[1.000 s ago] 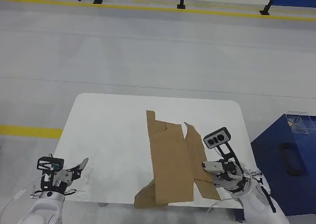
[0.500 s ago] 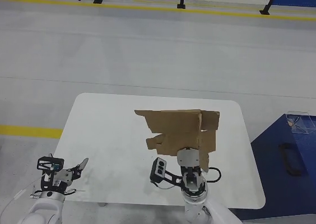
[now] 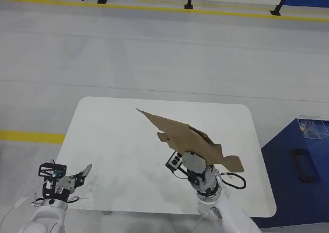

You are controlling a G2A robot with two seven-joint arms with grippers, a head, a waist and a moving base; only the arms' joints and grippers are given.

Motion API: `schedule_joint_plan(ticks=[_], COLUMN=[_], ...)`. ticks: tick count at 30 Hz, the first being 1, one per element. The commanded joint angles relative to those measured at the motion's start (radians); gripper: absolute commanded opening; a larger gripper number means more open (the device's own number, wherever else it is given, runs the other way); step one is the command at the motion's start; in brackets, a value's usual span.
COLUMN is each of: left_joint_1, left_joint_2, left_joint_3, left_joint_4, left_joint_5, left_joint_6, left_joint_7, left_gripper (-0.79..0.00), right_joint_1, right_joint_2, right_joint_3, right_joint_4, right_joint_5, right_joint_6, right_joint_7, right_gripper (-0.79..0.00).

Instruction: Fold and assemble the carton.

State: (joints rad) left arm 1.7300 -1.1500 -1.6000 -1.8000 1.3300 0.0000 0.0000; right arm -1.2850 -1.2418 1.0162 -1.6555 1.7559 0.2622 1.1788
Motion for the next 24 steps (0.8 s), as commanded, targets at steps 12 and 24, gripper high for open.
schedule_joint_plan(ticks=[12, 24], left_joint_1=[0.0, 0.0], left_joint_2=[0.0, 0.0], left_joint_3=[0.0, 0.0], left_joint_4=[0.0, 0.0], left_joint_5=[0.0, 0.0], left_joint_6=[0.0, 0.0], left_joint_7=[0.0, 0.0], left_gripper=[0.0, 0.0], right_joint_1=[-0.113, -0.221], right_joint_2=[0.04, 0.012], right_joint_3=[0.425, 0.481], right_joint_4=[-0.213, -0.369], right_joint_5=[-1.049, -1.803], right_joint_6=[-0.889, -1.151], right_joint_7=[-0.251, -0.671], right_gripper=[-0.785, -0.785])
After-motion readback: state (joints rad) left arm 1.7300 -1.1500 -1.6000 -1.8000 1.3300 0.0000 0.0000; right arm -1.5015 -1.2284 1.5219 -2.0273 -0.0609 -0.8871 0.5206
